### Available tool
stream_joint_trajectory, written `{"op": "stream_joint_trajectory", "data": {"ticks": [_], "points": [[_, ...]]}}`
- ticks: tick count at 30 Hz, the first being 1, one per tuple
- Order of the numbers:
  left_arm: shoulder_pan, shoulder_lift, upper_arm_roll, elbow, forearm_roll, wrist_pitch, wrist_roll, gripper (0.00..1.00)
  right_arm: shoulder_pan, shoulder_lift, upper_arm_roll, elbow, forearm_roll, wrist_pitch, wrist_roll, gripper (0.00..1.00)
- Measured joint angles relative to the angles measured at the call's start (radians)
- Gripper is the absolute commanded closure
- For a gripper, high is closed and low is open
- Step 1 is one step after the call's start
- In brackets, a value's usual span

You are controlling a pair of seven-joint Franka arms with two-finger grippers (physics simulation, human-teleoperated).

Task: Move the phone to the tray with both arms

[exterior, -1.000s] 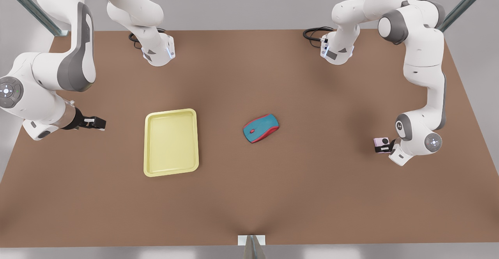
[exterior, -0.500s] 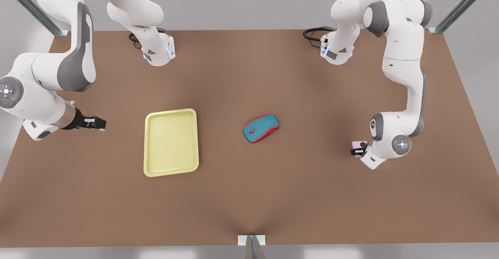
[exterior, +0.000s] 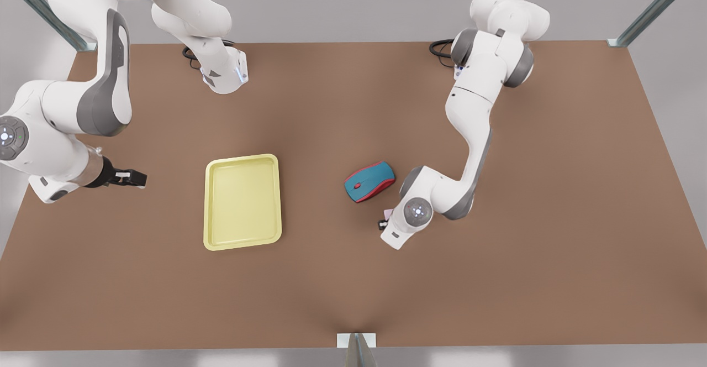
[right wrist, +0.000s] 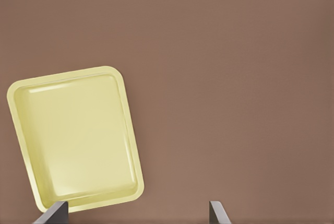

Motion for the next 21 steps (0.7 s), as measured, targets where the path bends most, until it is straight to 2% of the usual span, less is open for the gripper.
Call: {"op": "stream_joint_trajectory", "data": {"ticks": [7, 8, 9, 10, 13, 15, 17, 19, 20, 21], "points": [[-0.067, 0.124, -0.039, 0.154, -0.035, 0.051, -0.240, 0.23, -0.014, 0.009, -0.010, 0.000, 0.002, -0.001, -0.003, 0.00], [-0.065, 0.126, -0.058, 0.157, -0.036, 0.069, -0.267, 0.16, -0.016, 0.010, -0.010, 0.000, 0.003, -0.001, -0.003, 0.00], [-0.064, 0.127, -0.072, 0.159, -0.038, 0.086, -0.292, 0.03, -0.017, 0.010, -0.010, 0.001, 0.003, -0.001, -0.004, 0.00], [-0.062, 0.127, -0.083, 0.161, -0.039, 0.100, -0.316, 0.00, -0.017, 0.011, -0.010, 0.001, 0.003, 0.000, -0.004, 0.00], [-0.054, 0.110, -0.095, 0.168, -0.040, 0.129, -0.377, 0.00, -0.017, 0.012, -0.010, 0.001, 0.003, 0.001, -0.005, 0.00], [0.073, -0.006, -0.079, 0.164, -0.035, 0.052, -0.362, 0.00, -0.016, 0.012, -0.010, 0.001, 0.004, 0.002, -0.005, 0.00], [0.228, -0.199, 0.045, 0.164, 0.005, -0.125, -0.266, 0.00, -0.012, 0.016, 0.011, 0.001, 0.011, 0.002, -0.005, 0.00], [0.273, -0.336, 0.155, 0.130, 0.036, -0.299, -0.150, 0.00, 0.012, 0.049, 0.055, 0.013, 0.024, 0.007, -0.005, 0.00], [0.294, -0.499, 0.151, -0.084, 0.047, -0.335, -0.098, 0.00, 0.050, 0.086, 0.066, 0.033, 0.028, 0.015, -0.004, 0.00], [0.311, -0.610, 0.144, -0.231, 0.054, -0.363, -0.049, 0.00, 0.095, 0.125, 0.071, 0.044, 0.030, 0.034, -0.004, 0.00]]}}
